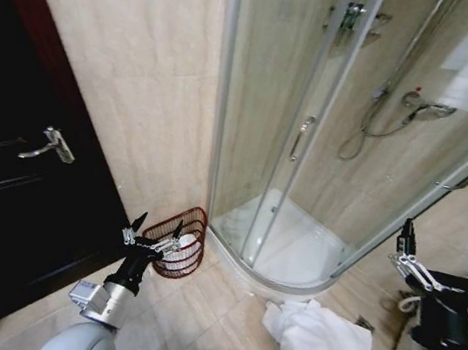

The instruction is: Discard the used towel into the hamper.

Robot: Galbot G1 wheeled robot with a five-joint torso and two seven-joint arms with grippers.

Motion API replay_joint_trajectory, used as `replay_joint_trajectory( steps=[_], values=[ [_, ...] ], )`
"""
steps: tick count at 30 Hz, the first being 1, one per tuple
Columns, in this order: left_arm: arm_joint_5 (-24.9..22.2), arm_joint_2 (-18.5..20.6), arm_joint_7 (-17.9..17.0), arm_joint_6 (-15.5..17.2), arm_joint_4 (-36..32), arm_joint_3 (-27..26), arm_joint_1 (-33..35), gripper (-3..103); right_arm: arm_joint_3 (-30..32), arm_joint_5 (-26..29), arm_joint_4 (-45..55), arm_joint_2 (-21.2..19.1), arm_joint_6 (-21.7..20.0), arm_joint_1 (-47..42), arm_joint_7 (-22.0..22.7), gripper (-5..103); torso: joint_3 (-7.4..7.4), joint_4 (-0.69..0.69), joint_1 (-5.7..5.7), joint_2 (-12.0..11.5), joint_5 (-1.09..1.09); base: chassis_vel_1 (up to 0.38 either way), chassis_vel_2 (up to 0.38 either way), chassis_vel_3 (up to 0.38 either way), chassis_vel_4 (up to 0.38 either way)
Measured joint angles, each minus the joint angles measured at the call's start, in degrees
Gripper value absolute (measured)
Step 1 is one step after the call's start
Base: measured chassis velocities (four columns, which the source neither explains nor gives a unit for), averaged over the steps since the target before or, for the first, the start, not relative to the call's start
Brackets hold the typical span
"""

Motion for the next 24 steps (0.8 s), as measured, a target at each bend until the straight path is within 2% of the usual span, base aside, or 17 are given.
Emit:
replay_joint_trajectory(
  steps=[5,9,14,19,24],
  values=[
    [0.0,0.0,0.1,0.0,0.0,0.0,0.0,100,0.5,-0.7,-0.5,-0.4,0.4,0.2,0.6,100,0.0,-0.01,-0.01,0.0,0.06,-0.272,-0.218,0.27,0.226],
    [0.0,0.0,0.0,0.0,0.0,0.0,0.0,100,0.9,-0.3,-0.4,-0.7,0.4,0.2,1.1,100,0.0,0.0,0.0,0.0,0.01,-0.028,-0.094,0.112,0.033],
    [0.0,0.0,0.0,0.0,0.0,0.0,0.0,100,1.2,0.0,-0.3,-0.8,0.5,0.1,1.3,100,-0.01,0.0,-0.03,0.0,-0.06,0.077,0.014,-0.064,0.017],
    [0.0,0.0,0.0,0.0,0.0,0.0,0.0,100,0.6,-1.7,-0.3,-1.3,1.6,0.9,5.1,100,-0.01,0.0,-0.02,0.0,-0.02,0.049,0.055,-0.056,-0.059],
    [0.0,0.0,0.0,0.0,0.0,0.0,0.0,100,0.6,-1.7,-0.2,-2.0,1.9,1.4,5.7,100,0.0,0.0,0.0,0.0,0.01,-0.006,-0.002,0.023,0.011]
  ],
)
